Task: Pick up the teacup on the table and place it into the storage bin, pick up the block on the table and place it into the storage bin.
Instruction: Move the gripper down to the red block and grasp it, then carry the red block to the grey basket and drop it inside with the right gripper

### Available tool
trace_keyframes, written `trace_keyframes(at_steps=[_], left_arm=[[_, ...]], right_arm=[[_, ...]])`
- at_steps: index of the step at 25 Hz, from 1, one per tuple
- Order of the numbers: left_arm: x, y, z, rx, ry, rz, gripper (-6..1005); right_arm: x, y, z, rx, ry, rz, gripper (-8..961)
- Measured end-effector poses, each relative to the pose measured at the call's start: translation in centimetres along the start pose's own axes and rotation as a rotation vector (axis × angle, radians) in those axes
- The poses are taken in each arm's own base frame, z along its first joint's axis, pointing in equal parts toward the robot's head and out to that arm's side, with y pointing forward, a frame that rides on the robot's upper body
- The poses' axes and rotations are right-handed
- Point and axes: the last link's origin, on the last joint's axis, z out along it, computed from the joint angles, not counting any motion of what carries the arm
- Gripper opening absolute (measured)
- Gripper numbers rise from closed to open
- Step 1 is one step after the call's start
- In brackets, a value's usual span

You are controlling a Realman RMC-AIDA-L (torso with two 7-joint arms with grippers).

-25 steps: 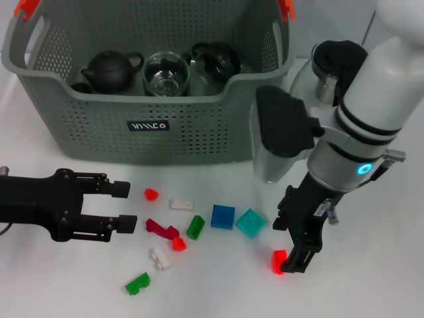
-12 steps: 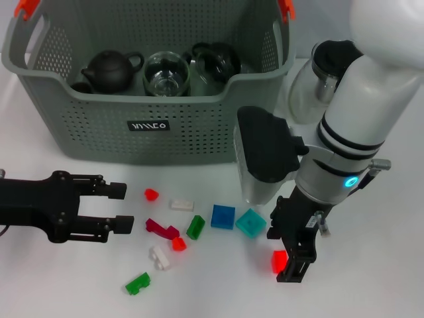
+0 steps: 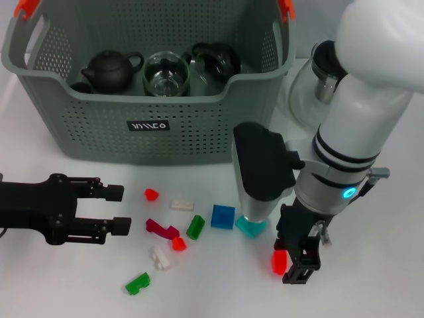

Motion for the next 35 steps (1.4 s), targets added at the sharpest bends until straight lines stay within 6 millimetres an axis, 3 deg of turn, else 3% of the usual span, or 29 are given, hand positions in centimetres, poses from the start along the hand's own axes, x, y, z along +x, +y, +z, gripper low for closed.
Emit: trace_keyframes(at_steps=[6, 9, 14, 22, 35], left_arm=[[-0.1, -0.1, -0.2, 0.004, 0.002, -0.004, 736], [-0.1, -0.1, -0.2, 0.005, 0.002, -0.004, 736], [-0.2, 0.0, -0.3, 0.006, 0.002, -0.007, 736], [-0.4, 0.0, -0.5, 0.009, 0.001, -0.010, 736], [-0.6, 0.1, -1.0, 0.010, -0.003, -0.015, 736]], right_arm=[[-0.2, 0.3, 0.1, -0.005, 0.010, -0.007, 704], [-0.3, 0.4, -0.1, -0.003, 0.004, -0.013, 475], [-0.3, 0.5, -0.2, -0.004, 0.004, -0.011, 272], [-0.5, 0.4, -0.9, 0.008, -0.026, -0.014, 190], [-1.9, 0.0, -7.5, 0.051, -0.234, -0.007, 179]])
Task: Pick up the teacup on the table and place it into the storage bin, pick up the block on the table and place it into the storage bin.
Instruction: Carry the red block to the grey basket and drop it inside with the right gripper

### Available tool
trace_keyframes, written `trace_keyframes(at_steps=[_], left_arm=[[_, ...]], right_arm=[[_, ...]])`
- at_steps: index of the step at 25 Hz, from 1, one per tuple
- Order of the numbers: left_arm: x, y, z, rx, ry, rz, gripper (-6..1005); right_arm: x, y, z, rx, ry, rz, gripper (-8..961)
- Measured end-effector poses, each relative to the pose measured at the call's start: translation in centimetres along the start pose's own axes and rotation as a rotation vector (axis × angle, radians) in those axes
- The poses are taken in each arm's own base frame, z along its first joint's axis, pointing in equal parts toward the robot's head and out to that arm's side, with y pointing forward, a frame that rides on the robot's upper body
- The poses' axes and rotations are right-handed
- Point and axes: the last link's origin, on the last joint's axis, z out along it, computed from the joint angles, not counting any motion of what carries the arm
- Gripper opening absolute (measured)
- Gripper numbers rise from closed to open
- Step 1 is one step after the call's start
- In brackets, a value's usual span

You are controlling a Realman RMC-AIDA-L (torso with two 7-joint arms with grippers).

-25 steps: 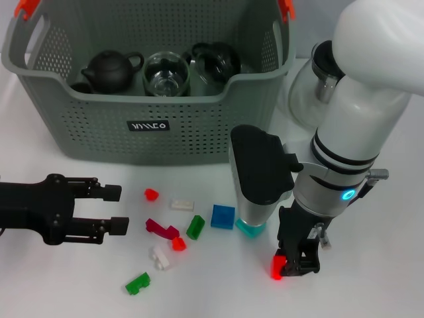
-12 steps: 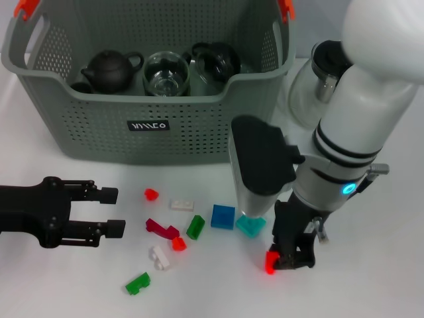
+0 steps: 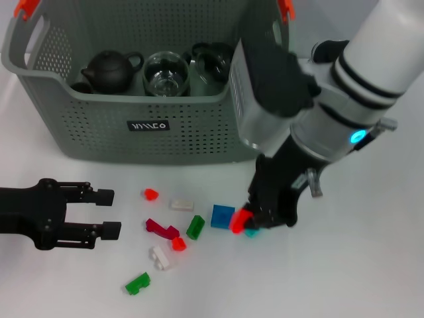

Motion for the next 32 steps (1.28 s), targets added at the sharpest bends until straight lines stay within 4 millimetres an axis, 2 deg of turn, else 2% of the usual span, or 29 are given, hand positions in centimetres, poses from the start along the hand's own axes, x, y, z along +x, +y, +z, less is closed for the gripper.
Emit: trace_keyframes(at_steps=[8, 14, 16, 21, 26, 32], left_arm=[[0.0, 0.2, -0.2, -0.008, 0.000, 0.004, 736], [0.2, 0.3, -0.2, -0.021, 0.000, 0.016, 736], [0.2, 0.3, -0.2, -0.022, -0.001, 0.018, 736], [0.5, 0.2, -0.1, -0.026, -0.004, 0.031, 736], [0.7, 0.2, 0.2, -0.039, -0.008, 0.040, 735], [0.8, 0.2, 0.3, -0.041, -0.010, 0.043, 735]], right_arm=[[-2.3, -1.1, -4.4, 0.059, -0.135, -0.005, 163], [-4.1, -3.6, -8.2, 0.202, -0.292, 0.034, 162], [-4.4, -4.6, -8.9, 0.262, -0.334, 0.051, 160], [-4.5, -7.7, -8.7, 0.400, -0.410, 0.134, 155], [-3.4, -11.0, -7.4, 0.520, -0.447, 0.244, 155], [-2.4, -12.2, -5.9, 0.547, -0.425, 0.285, 156]])
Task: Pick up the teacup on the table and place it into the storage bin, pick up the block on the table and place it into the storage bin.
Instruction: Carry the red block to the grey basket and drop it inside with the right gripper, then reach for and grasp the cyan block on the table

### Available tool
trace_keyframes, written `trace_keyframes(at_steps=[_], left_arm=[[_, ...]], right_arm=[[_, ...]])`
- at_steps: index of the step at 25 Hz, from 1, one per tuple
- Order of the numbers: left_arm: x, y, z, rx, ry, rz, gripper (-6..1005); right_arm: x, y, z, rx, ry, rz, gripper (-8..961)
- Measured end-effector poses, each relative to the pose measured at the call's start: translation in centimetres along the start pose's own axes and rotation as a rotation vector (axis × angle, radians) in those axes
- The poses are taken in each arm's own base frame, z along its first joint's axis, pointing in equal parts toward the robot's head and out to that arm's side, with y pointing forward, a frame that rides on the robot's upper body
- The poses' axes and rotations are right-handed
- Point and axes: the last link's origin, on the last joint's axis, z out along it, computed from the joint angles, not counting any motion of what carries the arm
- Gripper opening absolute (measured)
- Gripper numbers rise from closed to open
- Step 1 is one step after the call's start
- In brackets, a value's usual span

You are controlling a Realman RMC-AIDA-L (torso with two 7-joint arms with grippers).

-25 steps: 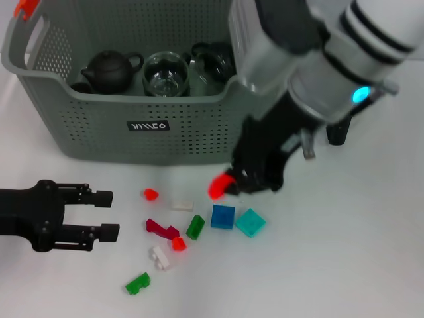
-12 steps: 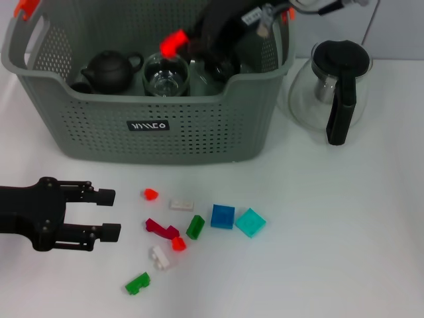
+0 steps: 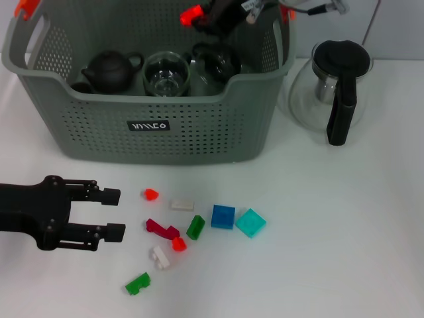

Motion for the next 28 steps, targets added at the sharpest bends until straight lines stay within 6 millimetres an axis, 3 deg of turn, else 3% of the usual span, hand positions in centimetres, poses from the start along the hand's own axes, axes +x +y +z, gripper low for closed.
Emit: trace_keyframes(at_steps=[13, 18, 22, 28], left_arm=[[-0.2, -0.1, 0.2, 0.004, -0.010, -0.007, 735], [-0.2, 0.0, 0.1, 0.002, -0.009, -0.007, 735], [-0.2, 0.0, 0.0, 0.002, -0.009, -0.006, 735], [-0.2, 0.2, 0.0, -0.010, -0.014, -0.008, 735]], right_arm=[[0.1, 0.3, -0.2, -0.022, 0.007, -0.024, 164], [-0.5, -0.1, -0.8, -0.006, -0.020, -0.027, 343], [-1.0, -0.4, -1.8, 0.012, -0.059, -0.024, 432], [-2.0, 0.3, -5.8, -0.069, -0.160, 0.001, 566]])
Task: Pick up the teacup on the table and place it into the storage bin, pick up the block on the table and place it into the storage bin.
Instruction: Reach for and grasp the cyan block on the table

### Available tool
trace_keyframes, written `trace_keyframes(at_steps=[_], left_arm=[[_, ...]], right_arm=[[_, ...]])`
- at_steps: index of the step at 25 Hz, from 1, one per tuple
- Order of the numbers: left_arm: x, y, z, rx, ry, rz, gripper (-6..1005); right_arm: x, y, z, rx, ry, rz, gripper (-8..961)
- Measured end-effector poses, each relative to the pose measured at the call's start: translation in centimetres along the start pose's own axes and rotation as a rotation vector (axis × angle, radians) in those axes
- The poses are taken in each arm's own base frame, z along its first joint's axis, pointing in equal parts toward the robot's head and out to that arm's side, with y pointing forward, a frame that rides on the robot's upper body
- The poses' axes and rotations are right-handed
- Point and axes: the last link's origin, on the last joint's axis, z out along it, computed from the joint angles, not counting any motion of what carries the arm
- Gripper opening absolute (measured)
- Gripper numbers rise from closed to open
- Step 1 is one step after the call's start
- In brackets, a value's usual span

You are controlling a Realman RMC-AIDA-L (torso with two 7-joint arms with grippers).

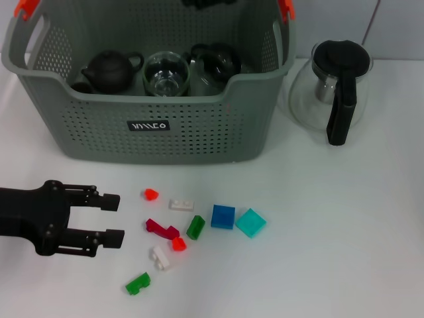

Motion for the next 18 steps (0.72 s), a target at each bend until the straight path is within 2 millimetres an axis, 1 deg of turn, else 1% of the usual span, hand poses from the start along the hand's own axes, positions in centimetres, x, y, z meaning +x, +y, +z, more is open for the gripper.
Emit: trace_keyframes(at_steps=[2, 5, 7, 9, 11, 13, 18], left_arm=[[0.0, 0.1, 0.0, -0.005, -0.004, 0.000, 735], [0.0, 0.1, 0.0, -0.009, -0.007, -0.004, 735], [-0.1, 0.2, 0.0, -0.010, -0.008, -0.005, 735], [-0.1, 0.2, 0.0, -0.011, -0.008, -0.007, 735], [-0.2, 0.2, 0.0, -0.013, -0.007, -0.009, 735], [-0.3, 0.2, 0.0, -0.012, -0.007, -0.011, 735], [-0.4, 0.2, -0.1, -0.004, -0.008, -0.012, 736]], right_arm=[[-0.3, 0.7, -1.7, -0.062, -0.012, 0.017, 598], [-0.2, 2.0, -4.0, -0.147, 0.021, 0.039, 626], [0.2, 2.9, -5.0, -0.194, 0.077, 0.055, 636], [1.1, 3.6, -5.4, -0.229, 0.150, 0.093, 635], [2.2, 4.2, -5.4, -0.258, 0.227, 0.139, 635], [3.3, 4.9, -4.9, -0.277, 0.295, 0.179, 636], [6.8, 6.3, -2.5, -0.280, 0.497, 0.272, 636]])
